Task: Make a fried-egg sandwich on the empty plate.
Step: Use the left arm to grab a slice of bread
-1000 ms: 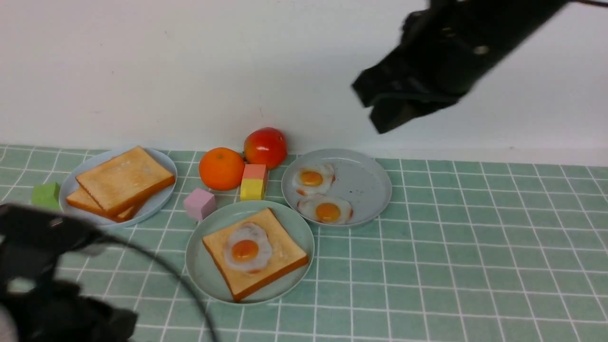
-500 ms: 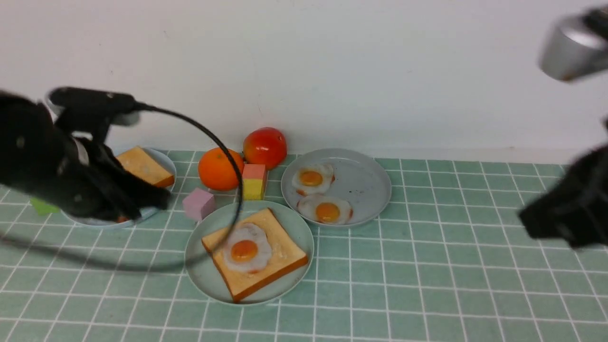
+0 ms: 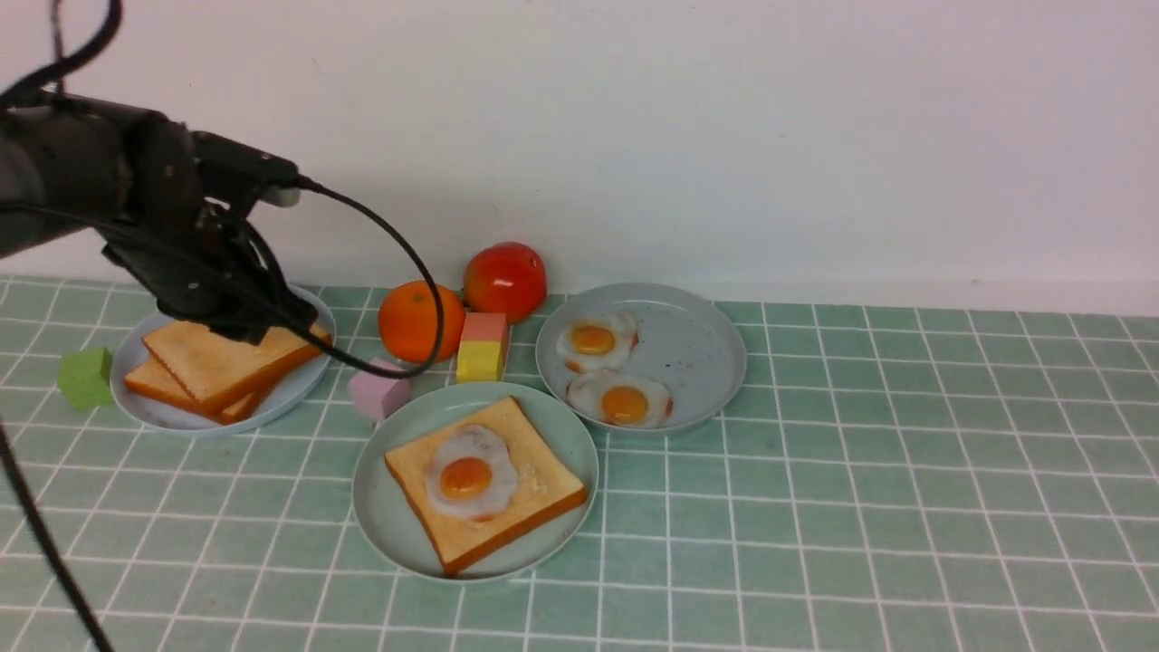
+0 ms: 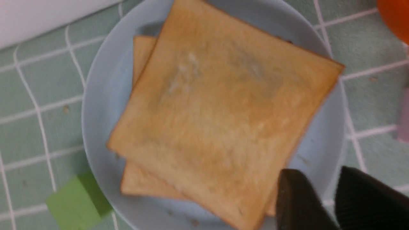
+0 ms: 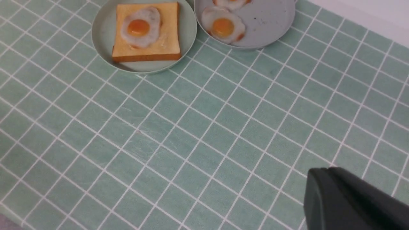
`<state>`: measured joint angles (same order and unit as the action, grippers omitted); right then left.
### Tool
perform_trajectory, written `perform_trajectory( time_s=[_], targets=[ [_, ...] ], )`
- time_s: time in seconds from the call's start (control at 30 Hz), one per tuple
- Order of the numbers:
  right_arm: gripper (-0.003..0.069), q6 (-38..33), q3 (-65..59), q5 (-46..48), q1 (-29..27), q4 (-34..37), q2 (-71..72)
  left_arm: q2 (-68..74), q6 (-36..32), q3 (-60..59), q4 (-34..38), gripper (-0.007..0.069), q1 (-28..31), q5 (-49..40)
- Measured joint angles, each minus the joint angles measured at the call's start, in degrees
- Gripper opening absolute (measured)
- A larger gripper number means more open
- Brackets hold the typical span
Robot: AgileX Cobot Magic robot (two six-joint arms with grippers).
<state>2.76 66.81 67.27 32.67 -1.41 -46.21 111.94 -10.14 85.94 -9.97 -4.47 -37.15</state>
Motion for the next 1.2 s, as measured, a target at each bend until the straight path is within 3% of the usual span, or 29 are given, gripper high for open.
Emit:
perform_trajectory(
  time_s=[0.23, 0.4, 0.5, 0.77, 1.2],
  targets=[
    [0.0025, 0.0, 0.0, 3.4, 0.0, 0.0, 0.4, 6.1, -6.1, 0.9, -4.8, 0.0451, 0.0, 3.3],
    [0.0032, 0.2, 0.0, 4.2, 0.0, 0.1, 0.4, 8.6, -8.4, 0.9, -5.5, 0.046, 0.0, 4.9],
    [0.0032, 0.2, 0.0, 4.2, 0.0, 0.1, 0.4, 8.8, -8.3, 1.2, -5.7, 0.0426, 0.0, 4.9],
    [0.0035, 0.2, -0.1, 4.3, 0.0, 0.5, 0.4, 8.8, -7.8, 1.5, -5.9, 0.0115, -0.2, 5.1],
    [0.0049, 0.2, -0.1, 4.3, 0.0, 2.9, 0.4, 6.8, -7.6, 1.5, -6.3, 0.0099, -1.8, 2.7]
  ],
)
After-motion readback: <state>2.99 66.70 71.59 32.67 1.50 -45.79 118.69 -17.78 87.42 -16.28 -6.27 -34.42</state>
